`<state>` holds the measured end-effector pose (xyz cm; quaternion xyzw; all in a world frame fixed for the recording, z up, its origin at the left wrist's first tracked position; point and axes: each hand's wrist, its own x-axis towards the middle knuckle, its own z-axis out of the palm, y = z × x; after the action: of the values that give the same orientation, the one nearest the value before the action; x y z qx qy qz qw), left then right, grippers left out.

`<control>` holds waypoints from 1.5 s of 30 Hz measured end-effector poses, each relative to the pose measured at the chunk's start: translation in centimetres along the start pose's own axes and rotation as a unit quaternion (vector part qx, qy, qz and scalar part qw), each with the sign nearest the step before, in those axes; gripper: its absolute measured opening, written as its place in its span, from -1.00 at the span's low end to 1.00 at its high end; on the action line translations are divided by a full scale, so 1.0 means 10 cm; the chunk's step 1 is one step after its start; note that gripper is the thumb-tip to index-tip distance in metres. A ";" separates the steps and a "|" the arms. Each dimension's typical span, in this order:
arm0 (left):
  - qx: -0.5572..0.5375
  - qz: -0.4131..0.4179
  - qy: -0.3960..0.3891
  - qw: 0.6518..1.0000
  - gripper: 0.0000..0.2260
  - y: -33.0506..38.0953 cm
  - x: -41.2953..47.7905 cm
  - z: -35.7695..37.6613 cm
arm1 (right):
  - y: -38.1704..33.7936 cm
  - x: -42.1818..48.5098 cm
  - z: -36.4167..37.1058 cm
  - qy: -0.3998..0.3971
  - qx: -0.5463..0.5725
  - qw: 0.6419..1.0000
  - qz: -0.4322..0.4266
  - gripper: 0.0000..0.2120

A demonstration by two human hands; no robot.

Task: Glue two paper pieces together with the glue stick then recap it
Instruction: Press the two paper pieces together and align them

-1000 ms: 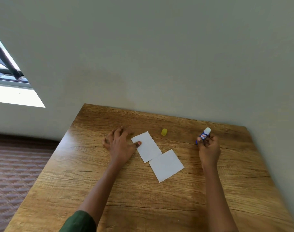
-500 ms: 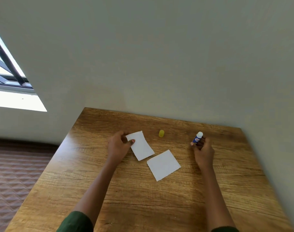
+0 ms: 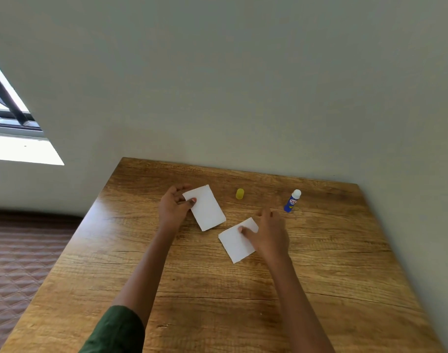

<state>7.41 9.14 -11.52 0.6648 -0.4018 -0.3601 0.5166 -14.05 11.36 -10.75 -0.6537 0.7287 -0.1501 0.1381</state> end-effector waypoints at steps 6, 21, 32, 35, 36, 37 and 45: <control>0.028 -0.036 -0.059 0.997 -0.67 -0.09 -0.03 -0.05 | -0.06 0.08 0.06 -0.063 -0.038 0.997 0.024 -0.25; -0.010 -0.066 -0.125 0.990 -0.61 -0.08 -0.07 -0.08 | -0.12 0.06 -0.18 0.071 0.253 0.964 -0.049 -0.82; -0.047 -0.024 -0.169 0.984 -0.86 -0.06 -0.20 0.06 | -0.36 -0.14 0.14 0.198 0.100 0.917 -0.332 -0.88; -0.088 -0.019 -0.174 0.981 -0.87 -0.02 -0.22 0.08 | -0.34 -0.14 0.19 0.212 0.104 0.912 -0.334 -0.80; -0.101 -0.021 -0.173 0.980 -0.89 -0.01 -0.23 0.08 | -0.34 -0.14 0.18 0.217 0.105 0.912 -0.333 -0.77; -0.114 -0.025 -0.172 0.978 -0.90 -0.01 -0.24 0.09 | -0.33 -0.14 0.19 0.226 0.105 0.909 -0.333 -0.76; -0.225 -0.070 -0.190 0.953 -0.75 0.09 -0.33 0.18 | -0.31 -0.10 0.20 0.249 0.083 0.903 -0.339 -0.84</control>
<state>4.24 11.32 -10.85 0.4774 -0.3536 -0.5957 0.5405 -10.39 11.93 -11.34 -0.7886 0.4586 -0.4061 -0.0535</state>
